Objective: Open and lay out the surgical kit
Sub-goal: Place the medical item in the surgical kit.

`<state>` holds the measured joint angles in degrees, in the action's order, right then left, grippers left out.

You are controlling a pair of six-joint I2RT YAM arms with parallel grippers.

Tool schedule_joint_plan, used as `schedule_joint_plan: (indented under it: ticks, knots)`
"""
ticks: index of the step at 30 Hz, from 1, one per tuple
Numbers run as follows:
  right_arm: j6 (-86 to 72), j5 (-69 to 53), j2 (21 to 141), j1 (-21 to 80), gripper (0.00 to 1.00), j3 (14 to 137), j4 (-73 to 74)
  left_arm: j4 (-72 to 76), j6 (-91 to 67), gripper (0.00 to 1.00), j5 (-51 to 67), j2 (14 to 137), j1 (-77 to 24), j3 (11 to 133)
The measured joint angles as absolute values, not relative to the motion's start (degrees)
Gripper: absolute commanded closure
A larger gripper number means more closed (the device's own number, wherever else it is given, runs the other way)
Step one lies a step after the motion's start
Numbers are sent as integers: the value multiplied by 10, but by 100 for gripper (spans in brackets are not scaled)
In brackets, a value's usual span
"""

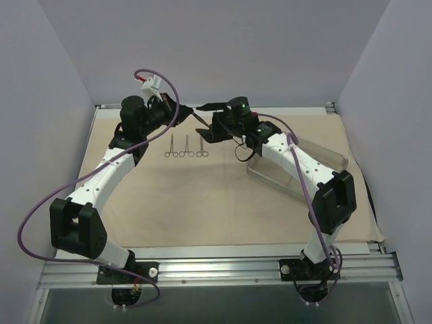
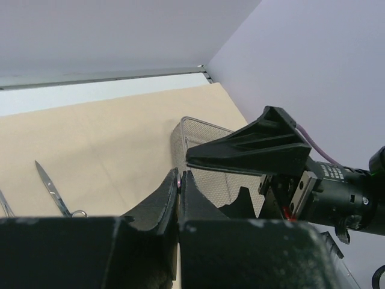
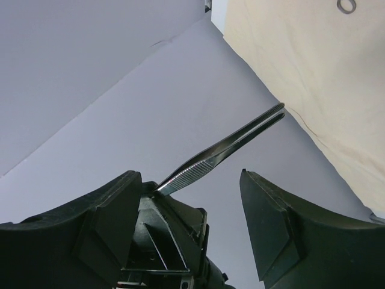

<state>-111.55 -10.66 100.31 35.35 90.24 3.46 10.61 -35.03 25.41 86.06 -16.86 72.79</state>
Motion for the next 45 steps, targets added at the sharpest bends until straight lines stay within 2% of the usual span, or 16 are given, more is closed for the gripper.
schedule_joint_plan:
  ticks: [4, 5, 6, 7, 8, 9, 10, 11, 14, 17, 24, 27, 29, 36, 42, 45]
  knots:
    - [-1128, -103, 1007, 354, 49, 902, 25, 105, -337, 98, 256, 861, -176, 737]
    - [-1129, -102, 1010, 354, 63, 902, 23, 105, -335, 98, 256, 861, -177, 738]
    - [-1130, -101, 1012, 354, 70, 902, 20, 103, -332, 98, 257, 861, -180, 739]
    - [-1134, -100, 1015, 354, 78, 902, 15, 102, -327, 93, 257, 861, -182, 741]
    - [-1141, -98, 1018, 354, 96, 902, 10, 100, -321, 81, 254, 861, -183, 742]
    - [-1152, -90, 1020, 353, 100, 902, -3, 90, -315, 66, 256, 861, -183, 742]
    - [-1148, -90, 1022, 349, 100, 904, -13, 80, -311, 51, 257, 861, -183, 742]
    - [-1147, -88, 1023, 347, 100, 904, -14, 79, -308, 46, 258, 861, -185, 742]
    - [-1144, -88, 1027, 347, 100, 904, -14, 67, -299, 38, 259, 857, -190, 742]
    - [-1096, -95, 1033, 342, 100, 915, 19, 37, -279, 35, 259, 841, -191, 734]
    - [-848, -110, 1052, 278, 100, 993, 143, -57, -217, 34, 265, 781, -190, 731]
    - [-727, -120, 1055, 248, 100, 1014, 190, -102, -188, 41, 283, 780, -189, 743]
    - [-648, -124, 1059, 241, 100, 1037, 216, -136, -169, 42, 308, 791, -188, 761]
    - [-445, -140, 1064, 286, 100, 1105, 265, -206, -145, 39, 380, 837, -201, 783]
    - [-370, -131, 1064, 340, 100, 1106, 295, -231, -145, 39, 396, 865, -228, 812]
    - [-354, -128, 1064, 352, 100, 1107, 301, -230, -151, 43, 401, 866, -230, 815]
